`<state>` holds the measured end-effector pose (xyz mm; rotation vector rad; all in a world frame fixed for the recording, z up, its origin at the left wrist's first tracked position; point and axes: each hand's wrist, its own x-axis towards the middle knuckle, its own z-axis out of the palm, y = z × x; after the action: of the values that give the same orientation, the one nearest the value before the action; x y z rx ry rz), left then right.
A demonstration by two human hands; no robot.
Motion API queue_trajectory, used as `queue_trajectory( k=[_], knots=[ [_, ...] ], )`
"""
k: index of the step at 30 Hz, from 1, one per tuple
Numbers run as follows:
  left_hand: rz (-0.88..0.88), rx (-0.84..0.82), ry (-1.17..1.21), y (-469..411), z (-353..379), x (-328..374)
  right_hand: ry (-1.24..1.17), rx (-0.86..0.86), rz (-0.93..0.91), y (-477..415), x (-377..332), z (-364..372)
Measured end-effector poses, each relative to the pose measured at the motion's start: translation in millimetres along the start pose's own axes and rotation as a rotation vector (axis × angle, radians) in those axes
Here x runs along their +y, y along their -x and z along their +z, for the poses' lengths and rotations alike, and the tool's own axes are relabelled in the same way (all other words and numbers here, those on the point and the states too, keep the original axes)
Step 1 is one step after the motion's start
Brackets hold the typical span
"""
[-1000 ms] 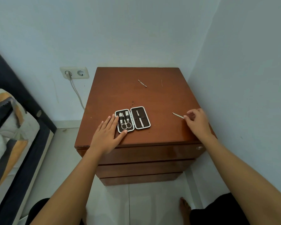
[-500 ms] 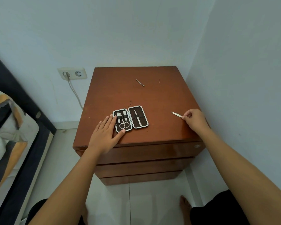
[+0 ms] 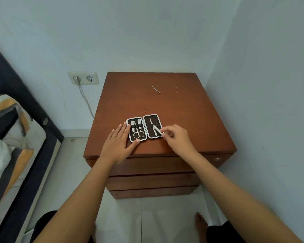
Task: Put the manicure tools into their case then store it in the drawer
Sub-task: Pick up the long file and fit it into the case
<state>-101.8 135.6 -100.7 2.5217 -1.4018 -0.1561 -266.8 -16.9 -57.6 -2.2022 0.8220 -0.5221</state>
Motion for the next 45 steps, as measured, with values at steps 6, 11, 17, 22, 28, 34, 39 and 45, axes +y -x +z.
queue_trajectory(
  k=[6, 11, 17, 22, 28, 34, 39, 45],
  knots=[
    [-0.001, 0.004, -0.005, -0.1, -0.8, 0.6, 0.042, -0.024, 0.017, 7.3, -10.1, 22.7],
    [0.003, 0.014, -0.008, 0.8, -0.8, 0.7, 0.16, -0.063, -0.065, 11.4, -15.0, 28.0],
    [-0.002, 0.008, -0.004, 1.3, -1.8, 2.4, 0.494, -0.188, -0.109, 9.1, -23.9, 34.7],
    [0.001, 0.011, 0.003, 2.0, -1.5, 2.1, 0.414, -0.255, -0.069, -0.9, -23.7, 32.2],
    [0.01, 0.045, 0.009, 2.3, -1.7, 2.5, 0.237, 0.07, 0.017, -40.2, 5.7, 11.1],
    [0.02, 0.074, 0.018, 2.4, -1.8, 2.1, 0.444, 0.016, -0.042, -108.1, 34.2, 14.0],
    [0.019, 0.088, 0.017, 1.0, 2.2, -0.1, 0.584, -0.143, 0.006, -159.7, 33.0, 30.8],
    [0.018, 0.093, 0.015, 1.2, 4.3, -2.1, 0.712, -0.32, -0.006, -190.7, 28.3, 31.8]
  ],
)
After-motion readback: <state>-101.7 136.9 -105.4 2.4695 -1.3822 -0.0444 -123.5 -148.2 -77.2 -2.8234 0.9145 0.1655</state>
